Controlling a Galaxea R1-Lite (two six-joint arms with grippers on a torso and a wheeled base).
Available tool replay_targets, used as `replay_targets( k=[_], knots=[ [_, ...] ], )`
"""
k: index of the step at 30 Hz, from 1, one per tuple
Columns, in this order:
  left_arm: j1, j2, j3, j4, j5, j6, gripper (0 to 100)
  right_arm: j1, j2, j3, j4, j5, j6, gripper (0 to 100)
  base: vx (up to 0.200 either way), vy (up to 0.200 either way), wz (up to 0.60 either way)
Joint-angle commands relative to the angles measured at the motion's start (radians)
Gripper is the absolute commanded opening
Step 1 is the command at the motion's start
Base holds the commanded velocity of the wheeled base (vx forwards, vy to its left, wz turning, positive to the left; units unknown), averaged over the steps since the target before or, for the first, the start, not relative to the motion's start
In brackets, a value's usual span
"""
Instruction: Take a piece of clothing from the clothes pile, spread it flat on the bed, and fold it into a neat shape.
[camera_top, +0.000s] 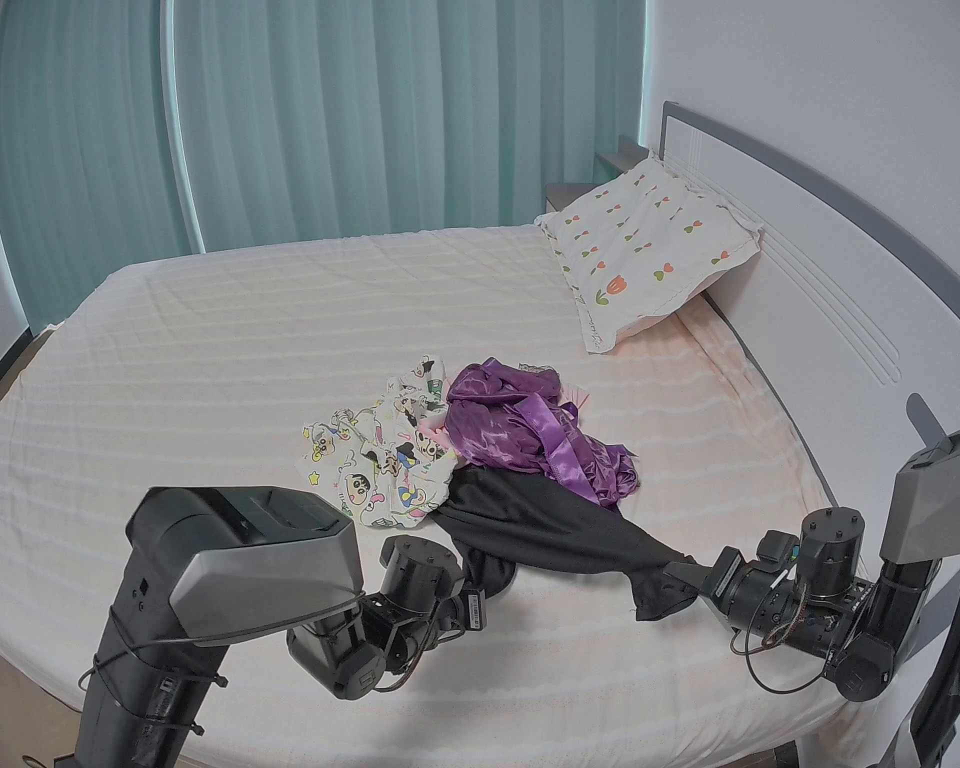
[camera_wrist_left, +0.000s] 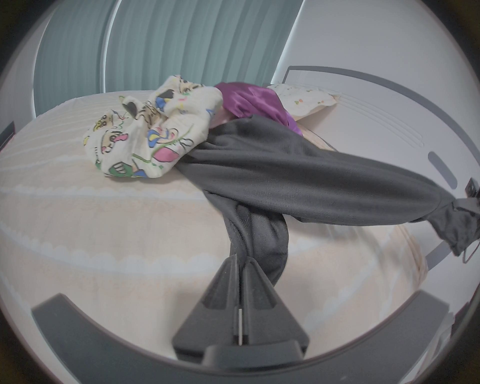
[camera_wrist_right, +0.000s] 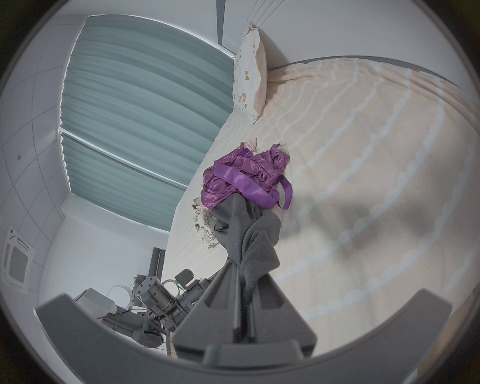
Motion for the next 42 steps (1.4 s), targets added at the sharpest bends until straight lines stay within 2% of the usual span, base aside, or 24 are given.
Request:
replay_targets(
  k=[1,7,12,16,21,22,26,30,33,38,42],
  knots=[
    [0.0,-0.17,0.16,-0.063,0.0,-0.041,0,0.025,-0.06,0.014,-0.014,0.002,0.036,0,0.0,0.0,0.0],
    [0.0,-0.446,0.278,-0.149,0.013,-0.141,0,0.016,-0.239,0.02,-0.012,0.005,0.033,0,0.0,0.0,0.0],
    [0.025,-0.674,0.307,-0.149,0.017,-0.144,0,-0.001,-0.388,-0.057,-0.011,0.009,0.007,0,0.0,0.0,0.0],
    [0.048,-0.802,0.278,-0.15,0.069,-0.141,0,-0.046,-0.511,-0.18,0.0,0.014,-0.02,0,0.0,0.0,0.0],
    [0.075,-0.897,0.284,-0.15,0.086,-0.144,0,-0.099,-0.577,-0.256,0.0,0.026,-0.022,0,0.0,0.0,0.0],
    [0.079,-0.903,0.295,-0.15,0.092,-0.144,0,-0.121,-0.606,-0.261,0.006,0.054,-0.011,0,0.0,0.0,0.0],
    [0.089,-0.898,0.338,-0.155,0.146,-0.147,0,-0.116,-0.567,-0.169,0.016,0.078,-0.008,0,0.0,0.0,0.0],
    [0.088,-0.881,0.402,-0.163,0.161,-0.173,0,-0.105,-0.498,-0.098,0.002,0.097,-0.008,0,0.0,0.0,0.0],
    [0.075,-0.846,0.445,-0.192,0.16,-0.234,0,-0.062,-0.426,-0.06,-0.006,0.095,-0.008,0,0.0,0.0,0.0],
    [0.071,-0.786,0.496,-0.196,0.158,-0.245,0,-0.012,-0.374,-0.049,-0.011,0.092,-0.007,0,0.0,0.0,0.0],
    [0.033,-0.74,0.539,-0.233,0.157,-0.25,0,0.039,-0.337,-0.04,-0.011,0.086,-0.008,0,0.0,0.0,0.0]
  ],
)
